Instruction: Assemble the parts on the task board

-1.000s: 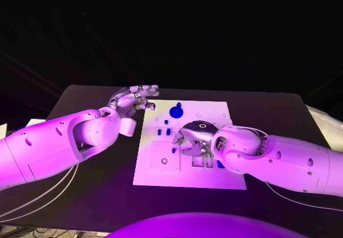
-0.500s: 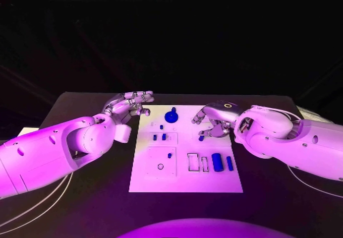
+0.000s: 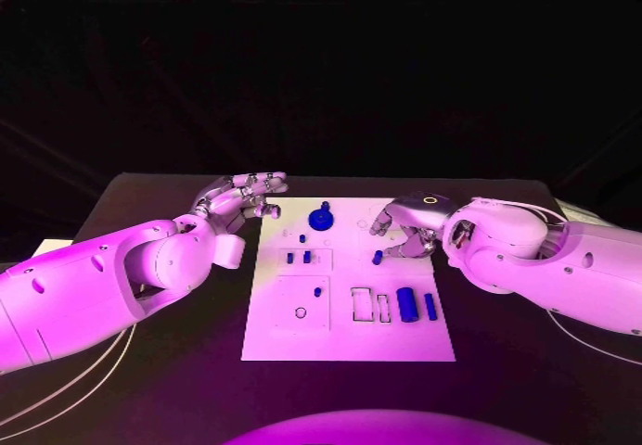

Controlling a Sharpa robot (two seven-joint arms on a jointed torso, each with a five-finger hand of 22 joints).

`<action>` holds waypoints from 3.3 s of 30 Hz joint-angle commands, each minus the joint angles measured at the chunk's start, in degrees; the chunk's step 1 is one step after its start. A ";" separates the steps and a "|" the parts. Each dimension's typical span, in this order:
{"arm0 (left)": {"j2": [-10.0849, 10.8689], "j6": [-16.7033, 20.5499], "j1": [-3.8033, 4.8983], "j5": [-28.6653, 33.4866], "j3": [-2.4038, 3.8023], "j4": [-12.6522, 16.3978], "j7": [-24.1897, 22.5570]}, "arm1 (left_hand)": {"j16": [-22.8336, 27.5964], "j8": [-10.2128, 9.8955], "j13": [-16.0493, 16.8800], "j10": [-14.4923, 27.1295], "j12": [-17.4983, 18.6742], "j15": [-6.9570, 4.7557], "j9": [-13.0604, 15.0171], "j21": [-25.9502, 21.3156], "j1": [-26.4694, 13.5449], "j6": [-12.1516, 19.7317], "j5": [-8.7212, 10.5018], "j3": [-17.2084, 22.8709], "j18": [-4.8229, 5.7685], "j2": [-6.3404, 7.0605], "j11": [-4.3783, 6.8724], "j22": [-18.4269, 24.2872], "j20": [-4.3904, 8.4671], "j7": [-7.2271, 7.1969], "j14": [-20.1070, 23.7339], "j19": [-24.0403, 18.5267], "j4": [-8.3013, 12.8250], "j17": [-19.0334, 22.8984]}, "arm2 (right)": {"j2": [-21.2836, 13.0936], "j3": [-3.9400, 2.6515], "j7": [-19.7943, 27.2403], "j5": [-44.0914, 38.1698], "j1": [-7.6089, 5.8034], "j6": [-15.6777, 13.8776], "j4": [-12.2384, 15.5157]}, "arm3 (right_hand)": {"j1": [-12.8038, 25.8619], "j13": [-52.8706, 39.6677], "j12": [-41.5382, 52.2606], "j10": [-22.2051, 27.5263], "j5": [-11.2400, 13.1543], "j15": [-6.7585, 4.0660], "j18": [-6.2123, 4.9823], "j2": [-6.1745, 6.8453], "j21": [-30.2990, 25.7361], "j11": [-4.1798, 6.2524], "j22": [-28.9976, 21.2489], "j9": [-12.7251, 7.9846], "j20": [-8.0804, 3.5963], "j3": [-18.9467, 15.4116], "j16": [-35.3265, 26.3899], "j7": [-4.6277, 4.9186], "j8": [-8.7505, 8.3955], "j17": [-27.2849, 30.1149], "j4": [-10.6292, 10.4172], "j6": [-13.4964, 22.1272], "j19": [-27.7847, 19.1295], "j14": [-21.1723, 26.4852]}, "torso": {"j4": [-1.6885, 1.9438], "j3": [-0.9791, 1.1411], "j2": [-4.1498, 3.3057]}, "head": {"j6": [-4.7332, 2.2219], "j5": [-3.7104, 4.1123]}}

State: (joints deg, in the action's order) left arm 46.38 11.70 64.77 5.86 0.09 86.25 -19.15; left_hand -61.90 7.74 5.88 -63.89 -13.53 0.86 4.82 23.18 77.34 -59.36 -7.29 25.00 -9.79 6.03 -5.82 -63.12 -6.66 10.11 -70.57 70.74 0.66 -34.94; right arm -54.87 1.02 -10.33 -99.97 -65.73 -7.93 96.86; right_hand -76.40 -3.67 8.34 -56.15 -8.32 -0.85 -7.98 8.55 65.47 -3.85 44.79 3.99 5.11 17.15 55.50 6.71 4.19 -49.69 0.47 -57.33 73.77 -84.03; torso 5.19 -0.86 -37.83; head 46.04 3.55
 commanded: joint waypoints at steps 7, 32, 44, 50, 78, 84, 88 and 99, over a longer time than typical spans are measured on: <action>0.05 -1.21 -0.01 -0.58 0.01 0.09 -0.16 | 0.14 0.24 0.09 0.48 -0.26 0.13 -0.11 -0.40 0.41 0.45 -0.24 -0.33 -0.59 -0.22 -0.03 0.13 0.04 0.07 0.08 0.35 0.06 0.12 | 0.91 0.18 -0.09 -1.65 0.86 5.35 -0.77 | -0.92 -0.10 1.35 -1.95 0.19 -0.09 -0.01 -0.85 -0.35 0.01 -0.21 0.12 -0.07 -0.75 -0.68 -0.11 -0.04 0.67 -0.29 -1.32 0.08 -0.32 | -0.04 -0.03 0.00 | 0.23 -0.22; 0.05 -1.43 -0.03 -0.64 0.00 0.04 0.01 | 0.19 0.28 0.10 0.54 -0.33 0.15 -0.12 -0.44 0.42 0.48 -0.24 -0.38 -0.59 -0.26 -0.05 0.18 0.03 0.09 0.14 0.37 0.08 0.25 | 3.54 0.25 0.90 -1.26 1.94 3.33 -3.47 | -1.57 0.00 2.62 -7.86 0.92 -0.19 0.13 -3.25 0.23 0.20 0.64 0.64 -0.06 2.69 -0.56 -0.11 1.15 1.00 -1.68 -6.63 0.97 -0.48 | -0.04 -0.05 0.01 | 0.73 -0.21; 0.10 -1.45 -0.03 -0.64 0.00 0.04 0.05 | 0.19 0.28 0.10 0.54 -0.33 0.15 -0.12 -0.44 0.42 0.48 -0.24 -0.38 -0.59 -0.26 -0.05 0.18 0.03 0.09 0.14 0.37 0.08 0.25 | 3.40 0.23 0.31 -2.46 2.12 -3.05 -3.51 | -5.29 -0.16 2.42 -12.55 5.22 -0.89 0.61 -6.13 2.21 0.82 3.56 1.49 -0.77 9.69 1.70 0.02 2.25 -1.05 0.63 -9.46 2.20 -0.82 | 0.00 -0.07 0.05 | 0.85 -0.13; 0.11 -1.42 -0.04 -0.64 0.00 -0.02 0.09 | 0.19 0.28 0.10 0.54 -0.33 0.15 -0.12 -0.44 0.42 0.48 -0.24 -0.38 -0.59 -0.26 -0.05 0.18 0.03 0.09 0.14 0.37 0.08 0.25 | 1.86 0.01 0.49 -0.33 1.85 -5.26 -1.41 | -5.23 -0.18 1.82 -12.94 5.20 -0.87 0.66 -5.30 2.49 0.70 3.86 1.59 -0.80 11.47 1.93 0.26 2.12 -1.18 1.48 -9.39 2.22 -0.73 | -0.02 -0.07 0.05 | 0.77 -0.12; -0.61 -1.47 -0.20 -0.65 0.00 -0.14 -0.08 | 0.19 0.31 0.10 0.60 -0.40 0.16 -0.13 -0.49 0.43 0.51 -0.24 -0.42 -0.59 -0.30 -0.06 0.22 0.02 0.10 0.16 0.37 0.09 0.27 | 10.55 0.03 3.25 2.76 5.19 -3.03 6.68 | -4.36 -0.17 0.90 -12.69 4.65 -0.68 0.66 -4.21 2.73 0.37 4.02 1.62 -0.71 12.47 2.37 0.72 1.77 -1.50 2.01 -9.03 2.15 -0.70 | -0.05 -0.10 -0.03 | 0.86 -1.05; -0.70 -1.54 -0.24 -0.66 0.00 -0.21 -0.07 | 0.19 0.31 0.10 0.60 -0.40 0.16 -0.13 -0.49 0.43 0.51 -0.24 -0.42 -0.59 -0.30 -0.06 0.22 0.02 0.10 0.16 0.37 0.09 0.27 | 12.17 0.09 3.68 2.18 6.63 -2.43 5.27 | -4.21 -0.17 0.73 -12.62 4.54 -0.63 0.64 -3.98 2.69 0.29 3.91 1.62 -0.68 12.54 2.35 0.80 1.70 -1.44 2.17 -8.95 2.08 -0.67 | -0.08 -0.09 -0.04 | 1.18 -1.40; -0.76 -1.56 -0.35 -0.66 0.00 -0.28 -0.05 | 0.19 0.35 0.11 0.65 -0.49 0.16 -0.13 -0.54 0.49 0.53 -0.25 -0.44 -0.59 -0.39 -0.06 0.27 0.01 0.10 0.18 0.39 0.13 0.29 | 12.67 0.14 3.83 2.07 7.10 -1.92 4.47 | -4.07 -0.17 0.67 -12.61 4.49 -0.61 0.64 -3.88 2.73 0.26 3.95 1.63 -0.66 12.52 2.41 0.83 1.68 -1.49 2.19 -8.94 2.08 -0.67 | -0.09 -0.11 -0.01 | 1.36 -1.44; -0.84 -1.64 -0.55 -0.66 0.00 -0.33 0.03 | 0.19 0.35 0.11 0.65 -0.49 0.16 -0.13 -0.54 0.49 0.53 -0.25 -0.44 -0.59 -0.39 -0.06 0.27 0.01 0.10 0.18 0.39 0.13 0.29 | 13.56 0.29 3.69 1.47 7.43 -1.00 2.58 | -3.84 -0.19 0.60 -12.63 4.41 -0.57 0.65 -3.79 2.75 0.23 3.97 1.64 -0.63 12.47 2.47 0.85 1.67 -1.53 2.17 -8.96 2.06 -0.66 | -0.07 -0.03 0.00 | 1.66 -1.59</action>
State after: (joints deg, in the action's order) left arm 45.65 11.25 64.25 5.46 0.06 85.89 -18.83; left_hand -61.90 7.74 5.94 -63.68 -13.83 0.87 4.78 22.97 77.56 -59.15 -7.29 24.84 -9.79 5.81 -6.03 -62.90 -6.66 10.32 -70.56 70.74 0.82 -34.70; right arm -41.44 1.30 -7.07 -97.47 -58.38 -10.02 99.57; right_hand -80.48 -3.78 8.76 -68.01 -3.68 -1.24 -7.97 4.34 67.93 -3.99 48.75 5.59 4.42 29.26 57.64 7.35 5.87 -51.13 2.61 -66.31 75.72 -84.03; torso 5.16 -0.90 -37.82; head 47.63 2.02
